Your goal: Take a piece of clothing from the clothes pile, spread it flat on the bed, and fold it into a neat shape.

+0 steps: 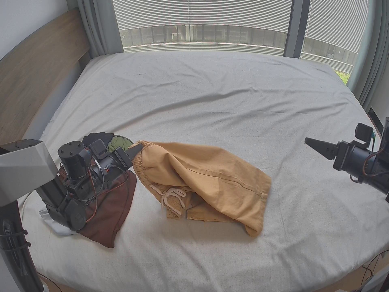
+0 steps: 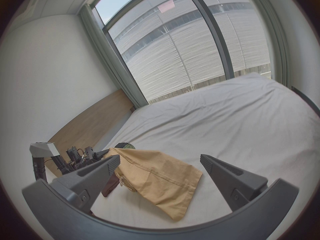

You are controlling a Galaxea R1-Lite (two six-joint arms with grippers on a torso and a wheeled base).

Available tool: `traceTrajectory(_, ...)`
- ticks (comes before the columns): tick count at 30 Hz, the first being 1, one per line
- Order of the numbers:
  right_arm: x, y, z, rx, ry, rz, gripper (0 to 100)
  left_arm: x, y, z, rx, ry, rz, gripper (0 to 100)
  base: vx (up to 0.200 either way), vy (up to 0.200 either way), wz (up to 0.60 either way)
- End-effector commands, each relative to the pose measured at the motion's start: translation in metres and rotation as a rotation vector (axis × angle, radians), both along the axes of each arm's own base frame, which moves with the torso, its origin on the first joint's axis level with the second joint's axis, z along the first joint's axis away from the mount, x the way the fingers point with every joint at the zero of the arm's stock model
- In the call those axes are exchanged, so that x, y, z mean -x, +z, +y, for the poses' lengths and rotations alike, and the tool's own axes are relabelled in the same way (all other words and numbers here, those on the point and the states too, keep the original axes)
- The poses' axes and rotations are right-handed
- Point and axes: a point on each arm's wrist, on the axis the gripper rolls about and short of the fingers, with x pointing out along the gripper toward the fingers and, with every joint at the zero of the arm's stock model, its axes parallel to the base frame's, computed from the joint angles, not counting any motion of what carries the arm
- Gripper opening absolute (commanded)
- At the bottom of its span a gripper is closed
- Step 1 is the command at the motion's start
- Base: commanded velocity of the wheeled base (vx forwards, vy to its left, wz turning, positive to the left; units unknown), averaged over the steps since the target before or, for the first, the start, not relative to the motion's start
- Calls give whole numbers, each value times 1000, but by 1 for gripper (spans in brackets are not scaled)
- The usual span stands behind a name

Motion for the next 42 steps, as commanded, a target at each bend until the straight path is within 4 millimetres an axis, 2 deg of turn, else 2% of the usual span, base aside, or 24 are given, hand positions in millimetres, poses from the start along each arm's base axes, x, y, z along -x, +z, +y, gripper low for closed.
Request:
traceTrajectory(1, -33, -45, 7, -10, -1, 150, 100, -2, -2, 3, 0, 7, 4, 0, 0, 0, 0)
traceTrajectory(5, -41, -65, 8, -11, 14, 176, 100, -3, -1, 4, 1, 7, -1, 0, 0, 0, 0)
traceTrajectory(16, -54, -94, 12, -145, 41, 331, 100, -3, -2, 4, 0, 9, 2, 0, 0, 0, 0)
traceTrajectory(22, -66, -125, 14, -147, 47, 396, 100, -3, -1, 4, 1, 9, 1, 0, 0, 0, 0)
traceTrajectory(24, -74, -143, 15, -167, 51, 415, 100, -2, -1, 3, 1, 7, -1, 0, 0, 0, 0)
traceTrajectory(30, -84, -160, 16, -236, 32, 411, 100, -2, 0, 3, 1, 7, -2, 0, 0, 0, 0)
traceTrajectory(31, -86, -168, 17, -237, 29, 424, 100, -2, -1, 3, 1, 7, -1, 0, 0, 0, 0)
traceTrajectory(42, -94, -191, 19, -237, 17, 483, 100, -3, -2, 3, 0, 5, 4, 0, 0, 0, 0)
